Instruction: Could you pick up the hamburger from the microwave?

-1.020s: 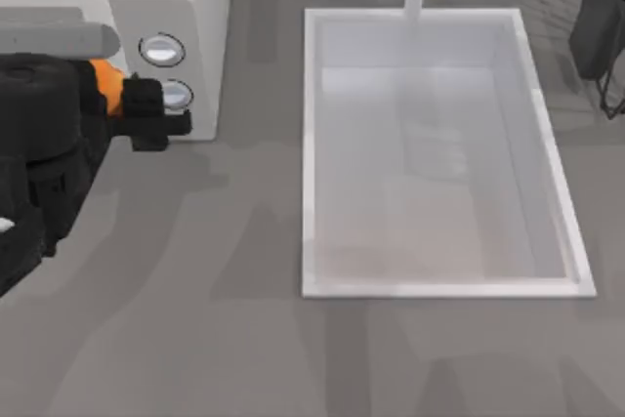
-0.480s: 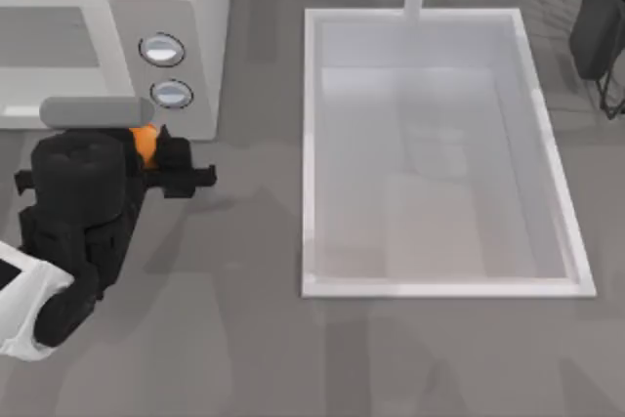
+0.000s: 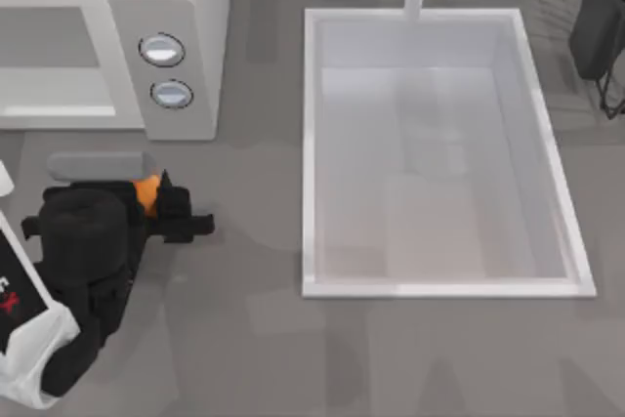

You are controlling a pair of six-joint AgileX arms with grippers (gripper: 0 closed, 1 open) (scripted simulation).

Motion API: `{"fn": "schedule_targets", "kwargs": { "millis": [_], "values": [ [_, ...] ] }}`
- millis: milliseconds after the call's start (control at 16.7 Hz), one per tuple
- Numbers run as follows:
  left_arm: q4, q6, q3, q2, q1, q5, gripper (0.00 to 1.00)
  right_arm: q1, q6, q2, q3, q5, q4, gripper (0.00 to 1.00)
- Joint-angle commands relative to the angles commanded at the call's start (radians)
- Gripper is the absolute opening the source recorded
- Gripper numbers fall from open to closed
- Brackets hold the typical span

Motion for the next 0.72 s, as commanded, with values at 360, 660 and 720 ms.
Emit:
{"fn": "schedule_targets", "kwargs": {
  "millis": [360, 660, 720],
  "values": [
    [0.000, 0.000, 0.000, 0.000, 0.000, 0.000, 0.23, 0.000, 0.000, 0.000, 0.000, 0.000, 0.000, 1.00],
    [0.000, 0.000, 0.000, 0.000, 0.000, 0.000, 0.60, 0.000, 0.000, 0.000, 0.000, 0.000, 0.000, 1.00],
    [0.000, 0.000, 0.000, 0.000, 0.000, 0.000, 0.68, 0.000, 0.000, 0.000, 0.000, 0.000, 0.000, 1.00]
  ]
}}
